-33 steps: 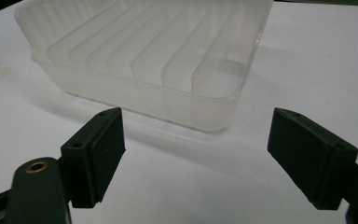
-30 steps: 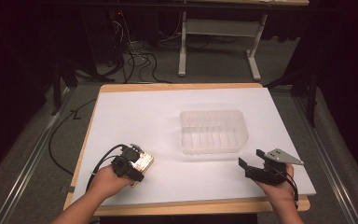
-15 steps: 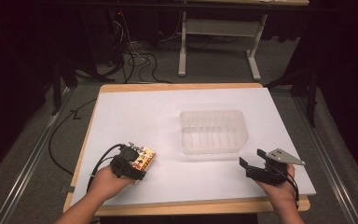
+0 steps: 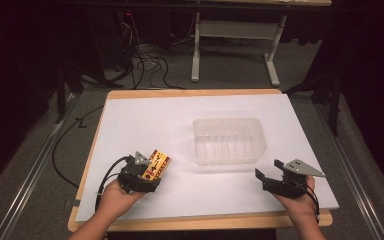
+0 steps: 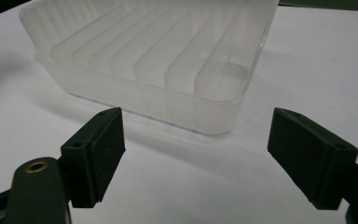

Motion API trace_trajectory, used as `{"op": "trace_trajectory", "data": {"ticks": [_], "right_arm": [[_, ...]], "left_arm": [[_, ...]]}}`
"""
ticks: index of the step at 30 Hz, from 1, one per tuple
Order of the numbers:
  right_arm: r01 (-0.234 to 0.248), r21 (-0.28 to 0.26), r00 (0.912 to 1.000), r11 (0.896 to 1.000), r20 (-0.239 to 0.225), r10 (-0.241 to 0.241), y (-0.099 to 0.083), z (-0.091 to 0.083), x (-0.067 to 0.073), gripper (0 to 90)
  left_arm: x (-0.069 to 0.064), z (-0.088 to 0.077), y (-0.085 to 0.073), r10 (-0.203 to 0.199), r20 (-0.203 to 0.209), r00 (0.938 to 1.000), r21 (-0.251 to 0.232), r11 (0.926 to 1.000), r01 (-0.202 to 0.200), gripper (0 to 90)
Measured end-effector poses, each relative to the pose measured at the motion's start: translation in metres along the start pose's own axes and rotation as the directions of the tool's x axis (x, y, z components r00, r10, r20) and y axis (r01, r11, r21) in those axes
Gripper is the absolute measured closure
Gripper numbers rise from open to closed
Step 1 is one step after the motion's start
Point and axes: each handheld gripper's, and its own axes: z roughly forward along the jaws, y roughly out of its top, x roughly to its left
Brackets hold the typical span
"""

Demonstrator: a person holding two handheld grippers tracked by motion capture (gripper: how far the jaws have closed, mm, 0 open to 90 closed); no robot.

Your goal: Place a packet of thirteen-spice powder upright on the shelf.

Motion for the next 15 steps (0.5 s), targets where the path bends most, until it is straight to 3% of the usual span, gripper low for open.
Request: {"op": "trace_trajectory", "data": {"ticks": [4, 6, 7, 12, 15], "right_arm": [[0.0, -0.003, 1.0, 1.0, 0.0, 0.0, -0.0005, 0.0002, -0.0011, 19.4], [-0.003, -0.002, 1.0, 1.0, -0.001, 0.003, -0.0007, 0.0006, -0.0016, 19.4], [-0.003, -0.002, 1.0, 1.0, -0.001, 0.003, -0.0007, 0.0006, -0.0016, 19.4], [-0.002, -0.006, 1.0, 1.0, 0.003, 0.002, -0.0006, 0.0004, -0.002, 19.4], [-0.006, -0.009, 1.0, 1.0, 0.004, 0.006, -0.0004, -0.0001, -0.0022, 19.5]], "left_arm": [[-0.0034, -0.0015, -0.0015, 0.0, -0.003, 1.0, -0.075, 0.9972, 0.0, 32.3], [-0.0054, -0.0032, -0.001, -0.006, 0.003, 1.0, -0.127, 0.9919, 0.007, 32.4], [-0.0054, -0.0032, -0.001, -0.006, 0.003, 1.0, -0.127, 0.9919, 0.007, 32.4], [-0.0089, -0.0056, -0.0009, -0.012, 0.008, 0.9999, -0.201, 0.9794, 0.014, 32.4], [-0.0091, -0.0055, -0.0014, -0.037, 0.025, 0.999, -0.237, 0.9705, 0.042, 32.4]]}}
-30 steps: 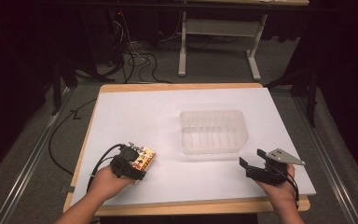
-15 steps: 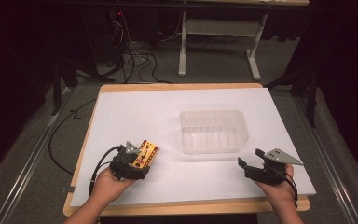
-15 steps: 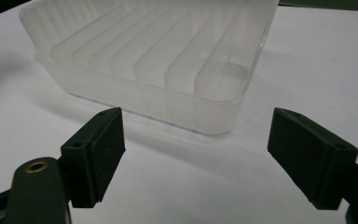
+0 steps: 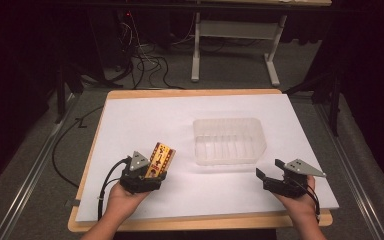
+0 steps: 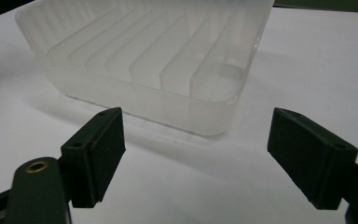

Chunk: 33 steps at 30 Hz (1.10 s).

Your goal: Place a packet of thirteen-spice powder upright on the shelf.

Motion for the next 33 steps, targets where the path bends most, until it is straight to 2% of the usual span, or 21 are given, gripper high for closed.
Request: {"op": "trace_trajectory", "data": {"ticks": [2, 3, 5, 7, 9, 17, 26, 30, 33], "right_arm": [[0.004, -0.003, 1.0, 1.0, 0.0, -0.004, 0.0, 0.0, 0.0, 19.8], [0.009, -0.003, 1.0, 1.0, 0.002, -0.009, 0.0, -0.001, 0.001, 20.4], [0.01, -0.005, 0.9999, 1.0, 0.002, -0.01, 0.0, -0.001, 0.001, 20.5], [0.011, -0.009, 0.9999, 1.0, 0.001, -0.011, 0.0, -0.001, 0.001, 20.5], [0.012, -0.01, 0.9999, 1.0, 0.002, -0.012, 0.001, -0.001, 0.001, 20.5], [0.01, -0.013, 0.9999, 1.0, -0.003, -0.01, 0.001, -0.002, 0.001, 20.1], [0.002, -0.017, 1.0, 1.0, -0.003, -0.002, 0.001, -0.002, 0.0, 19.9], [0.006, -0.018, 1.0, 1.0, -0.003, -0.006, 0.001, -0.002, 0.0, 19.9], [0.005, -0.022, 1.0, 1.0, -0.005, -0.005, 0.002, -0.002, 0.002, 19.8]], "left_arm": [[-0.002, 0.0, 0.0, 0.003, -0.002, 1.0, -0.017, 0.9999, -0.003, 32.4], [-0.004, -0.001, 0.0, 0.019, -0.018, 0.9996, -0.03, 0.9994, -0.02, 32.4], [-0.005, -0.001, 0.0, 0.028, -0.018, 0.9995, -0.034, 0.999, -0.028, 32.5], [-0.008, 0.0, 0.0, 0.031, -0.006, 0.9995, -0.061, 0.9976, -0.031, 32.5], [-0.012, 0.0, 0.0, 0.022, 0.002, 0.9998, -0.069, 0.9974, -0.022, 32.5], [-0.021, 0.0, 0.001, 0.029, 0.014, 0.9995, -0.109, 0.9937, -0.027, 32.5], [-0.036, 0.011, 0.002, 0.02, 0.056, 0.9983, -0.146, 0.9892, -0.012, 32.5], [-0.045, 0.013, 0.008, 0.044, 0.069, 0.9967, -0.158, 0.9869, -0.032, 32.6], [-0.055, 0.015, 0.016, 0.067, 0.087, 0.9939, -0.181, 0.9821, -0.051, 32.6]]}}
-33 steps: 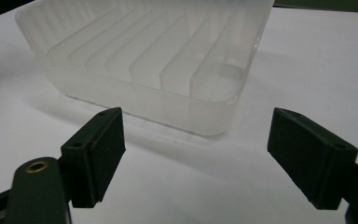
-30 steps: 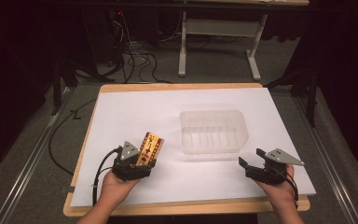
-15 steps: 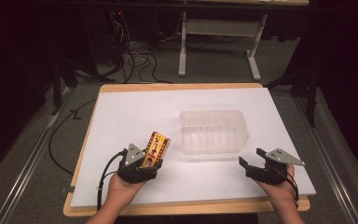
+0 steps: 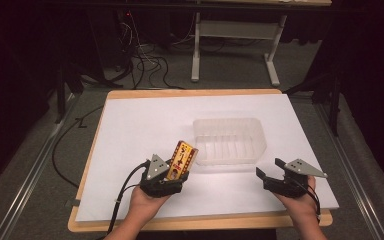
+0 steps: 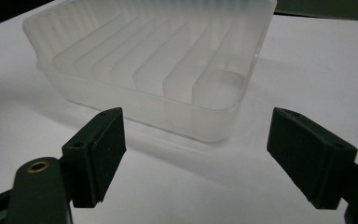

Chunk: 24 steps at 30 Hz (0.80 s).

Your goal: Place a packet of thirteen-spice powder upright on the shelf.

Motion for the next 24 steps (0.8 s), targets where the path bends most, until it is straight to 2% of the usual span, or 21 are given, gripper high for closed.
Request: {"op": "trace_trajectory", "data": {"ticks": [2, 8, 12, 15, 17, 19, 24], "right_arm": [[-0.001, -0.004, 1.0, 1.0, -0.005, 0.001, 0.0, 0.0, 0.001, 19.8], [0.019, -0.018, 0.9998, 1.0, -0.005, -0.019, 0.003, -0.004, 0.009, 19.6], [0.032, -0.04, 0.9995, 0.999, 0.001, -0.032, 0.007, -0.008, 0.013, 19.6], [0.03, -0.054, 0.9995, 0.998, -0.007, -0.031, 0.01, -0.011, 0.017, 19.3], [0.049, -0.062, 0.9988, 0.997, 0.003, -0.049, 0.014, -0.013, 0.021, 19.3], [0.057, -0.074, 0.9984, 0.996, -0.004, -0.057, 0.022, -0.014, 0.027, 19.1], [0.038, -0.092, 0.9982, 0.995, -0.043, -0.042, 0.035, -0.011, 0.037, 18.9]], "left_arm": [[-0.002, 0.001, 0.002, 0.006, 0.003, 1.0, -0.004, 1.0, -0.006, 32.5], [-0.012, 0.006, 0.01, 0.015, 0.049, 0.9987, -0.035, 0.9993, -0.014, 32.5], [-0.016, 0.005, 0.005, 0.043, 0.059, 0.9973, -0.056, 0.9977, -0.039, 32.5], [-0.017, 0.002, 0.0, 0.022, 0.079, 0.9966, -0.06, 0.9981, -0.017, 32.5], [-0.018, 0.0, 0.001, 0.02, 0.074, 0.997, -0.069, 0.9975, -0.015, 32.5], [-0.016, -0.003, 0.003, -0.002, 0.065, 0.9979, -0.098, 0.9951, 0.009, 32.5], [-0.014, -0.002, 0.002, 0.0, 0.057, 0.9984, -0.098, 0.9952, 0.006, 32.5]]}}
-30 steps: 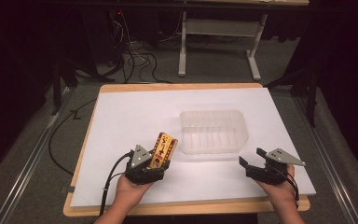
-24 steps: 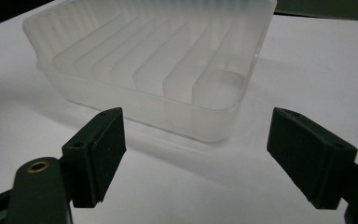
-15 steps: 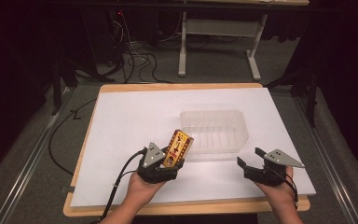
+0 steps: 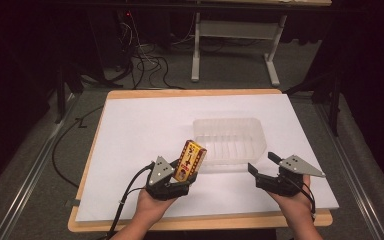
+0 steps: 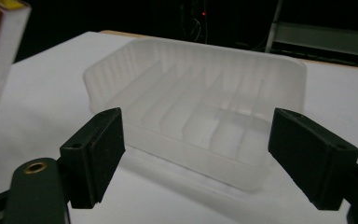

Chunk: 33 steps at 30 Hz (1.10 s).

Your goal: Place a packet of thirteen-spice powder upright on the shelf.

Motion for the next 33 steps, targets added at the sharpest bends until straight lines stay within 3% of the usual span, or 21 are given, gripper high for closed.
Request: {"op": "trace_trajectory", "data": {"ticks": [13, 23, 26, 33], "right_arm": [[0.015, -0.025, 0.9958, 1.0, -0.09, -0.017, 0.035, 0.03, 0.042, 18.7], [0.007, -0.069, 0.9879, 0.998, -0.154, -0.017, 0.055, 0.036, 0.064, 18.5], [-0.009, -0.085, 0.9845, 0.996, -0.175, -0.006, 0.056, 0.035, 0.069, 18.4], [-0.033, -0.058, 0.9744, 0.998, -0.224, 0.019, 0.046, 0.038, 0.073, 17.7]], "left_arm": [[-0.005, 0.002, -0.001, 0.019, -0.008, 0.9998, 0.002, 0.9998, -0.019, 32.5], [-0.008, 0.007, -0.003, 0.029, -0.012, 0.9995, 0.02, 0.9994, -0.028, 32.5], [-0.01, 0.009, -0.005, 0.035, -0.008, 0.9994, 0.027, 0.999, -0.035, 32.5], [-0.018, 0.013, -0.009, 0.06, 0.006, 0.9982, 0.045, 0.9972, -0.06, 32.5]]}}
